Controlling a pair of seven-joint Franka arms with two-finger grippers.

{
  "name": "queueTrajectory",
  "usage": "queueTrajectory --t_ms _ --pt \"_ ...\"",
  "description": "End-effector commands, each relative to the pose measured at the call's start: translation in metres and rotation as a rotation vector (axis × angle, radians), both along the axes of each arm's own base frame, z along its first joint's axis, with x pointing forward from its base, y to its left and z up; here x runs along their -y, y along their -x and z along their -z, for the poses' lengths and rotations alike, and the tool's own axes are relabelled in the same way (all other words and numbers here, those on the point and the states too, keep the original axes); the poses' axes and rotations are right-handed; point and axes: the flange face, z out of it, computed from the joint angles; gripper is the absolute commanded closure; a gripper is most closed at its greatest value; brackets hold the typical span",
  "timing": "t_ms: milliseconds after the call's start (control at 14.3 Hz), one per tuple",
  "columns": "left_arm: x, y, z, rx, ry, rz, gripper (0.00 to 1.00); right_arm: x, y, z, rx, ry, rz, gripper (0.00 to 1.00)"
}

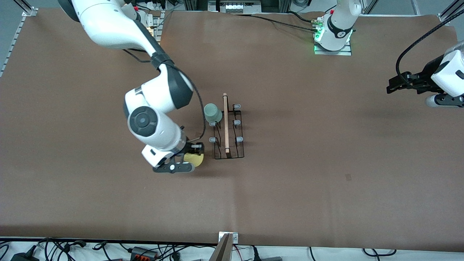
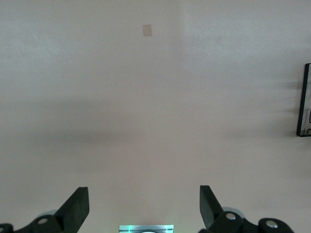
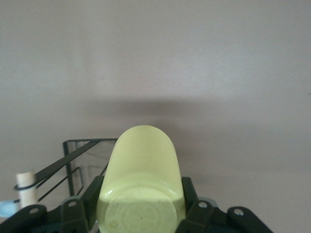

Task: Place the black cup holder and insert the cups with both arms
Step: 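Lower the yellow cup onto a holder peg with the right gripper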

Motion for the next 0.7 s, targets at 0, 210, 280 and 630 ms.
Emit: queueTrajectory --t_ms 0,210,280,630 --pt "-0.002 0.006 -0.008 0.003 0.012 0.003 0.0 -0.009 0.006 -0.024 0.006 -0.02 0.031 0.75" --pt "-0.001 0.006 -0.008 0.003 0.012 0.005 0.0 -0.025 0.019 -0.021 -0.021 -0.009 0.048 0.75" --pt "-0.001 0.006 -0.008 0.003 0.012 0.005 0.0 -0.032 0.023 -0.021 -0.024 -0.009 0.065 0.75" --pt "-0.001 0.006 -0.008 0.003 0.012 0.003 0.0 -0.046 0.033 -0.017 -0.04 -0.002 0.065 0.75"
